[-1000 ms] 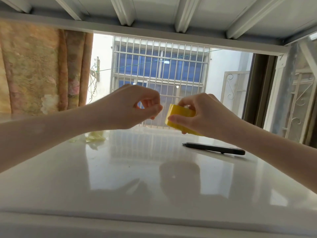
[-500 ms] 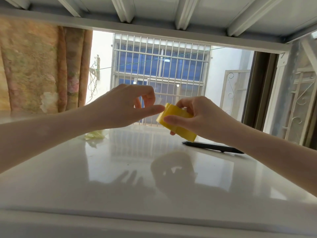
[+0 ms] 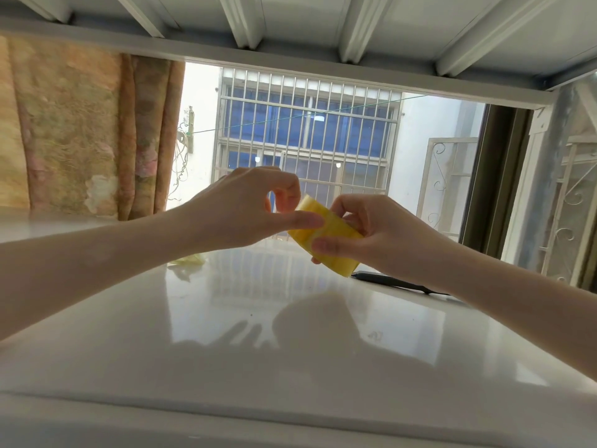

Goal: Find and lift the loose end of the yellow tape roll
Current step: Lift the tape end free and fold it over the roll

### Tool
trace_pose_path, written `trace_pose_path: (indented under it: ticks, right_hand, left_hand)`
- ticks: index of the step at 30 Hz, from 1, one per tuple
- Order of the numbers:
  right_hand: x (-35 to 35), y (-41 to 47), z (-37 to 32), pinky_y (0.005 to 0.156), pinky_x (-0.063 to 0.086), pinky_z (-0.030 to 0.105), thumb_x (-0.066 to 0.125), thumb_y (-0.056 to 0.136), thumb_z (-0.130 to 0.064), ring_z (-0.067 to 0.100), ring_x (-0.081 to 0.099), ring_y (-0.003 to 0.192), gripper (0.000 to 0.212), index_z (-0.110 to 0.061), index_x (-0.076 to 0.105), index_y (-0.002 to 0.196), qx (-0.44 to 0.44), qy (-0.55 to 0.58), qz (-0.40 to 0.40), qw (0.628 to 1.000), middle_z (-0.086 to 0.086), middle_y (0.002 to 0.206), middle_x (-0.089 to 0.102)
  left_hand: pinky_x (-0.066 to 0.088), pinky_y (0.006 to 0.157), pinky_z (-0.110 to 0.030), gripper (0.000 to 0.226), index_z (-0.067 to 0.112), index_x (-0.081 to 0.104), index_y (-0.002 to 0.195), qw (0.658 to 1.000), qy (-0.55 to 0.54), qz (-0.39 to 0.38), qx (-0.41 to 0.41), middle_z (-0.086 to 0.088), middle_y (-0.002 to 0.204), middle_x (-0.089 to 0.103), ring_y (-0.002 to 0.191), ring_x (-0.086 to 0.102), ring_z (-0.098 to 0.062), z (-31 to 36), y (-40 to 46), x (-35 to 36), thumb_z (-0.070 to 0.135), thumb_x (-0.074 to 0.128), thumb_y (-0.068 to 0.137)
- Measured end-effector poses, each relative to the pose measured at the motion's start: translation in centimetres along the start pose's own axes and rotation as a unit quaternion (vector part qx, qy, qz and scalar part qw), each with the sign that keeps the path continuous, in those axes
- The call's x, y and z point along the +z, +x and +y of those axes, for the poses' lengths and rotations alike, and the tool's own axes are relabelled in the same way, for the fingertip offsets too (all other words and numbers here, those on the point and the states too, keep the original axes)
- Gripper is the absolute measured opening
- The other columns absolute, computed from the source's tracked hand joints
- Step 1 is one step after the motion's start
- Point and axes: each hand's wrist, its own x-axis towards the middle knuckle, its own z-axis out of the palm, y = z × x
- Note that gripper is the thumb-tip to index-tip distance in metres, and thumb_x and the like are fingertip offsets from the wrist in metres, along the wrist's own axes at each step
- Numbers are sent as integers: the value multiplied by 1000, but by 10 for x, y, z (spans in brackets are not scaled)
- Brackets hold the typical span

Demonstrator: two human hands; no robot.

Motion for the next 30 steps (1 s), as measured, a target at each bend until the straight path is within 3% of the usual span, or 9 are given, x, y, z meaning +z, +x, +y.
trace_pose_path:
  ticks: [9,13,19,24,30]
  right_hand:
    - [2,-3,-2,84,53,48,71,75,-26,24,68,89,19,-16,58,85,-12,-2,-11,1000,7,94,72]
    - [2,-3,-3,81,56,45,68,78,-28,21,71,81,19,-14,57,86,-13,22,-17,1000,4,90,74]
    - [4,-5,-2,79,58,41,65,79,-25,18,72,78,21,-13,54,92,-11,40,-46,998,3,98,71]
    - [5,-5,-1,82,56,45,67,79,-25,21,71,85,16,-20,53,86,-14,26,-46,998,4,102,70]
    - [6,-4,1,82,56,41,67,79,-25,19,70,84,17,-20,54,87,-10,18,-44,999,3,102,70]
  left_hand:
    - [44,61,-20,43,30,47,69,998,-22,-37,-46,11,77,59,76,60,-13,-2,1,-4,70,47,53]
    - [50,65,-31,42,22,54,70,994,-75,-65,-51,5,73,61,69,61,-17,-1,2,-6,63,50,60]
    - [50,61,-22,26,20,57,79,977,-145,-100,-122,7,72,60,68,59,-8,-3,1,-2,45,53,80]
    - [53,66,-23,40,19,58,85,962,-181,-107,-175,6,76,63,69,60,-7,-2,1,-2,54,50,68]
    - [56,71,-24,37,19,60,86,951,-201,-122,-202,3,81,68,73,64,-9,-5,0,-2,51,56,67]
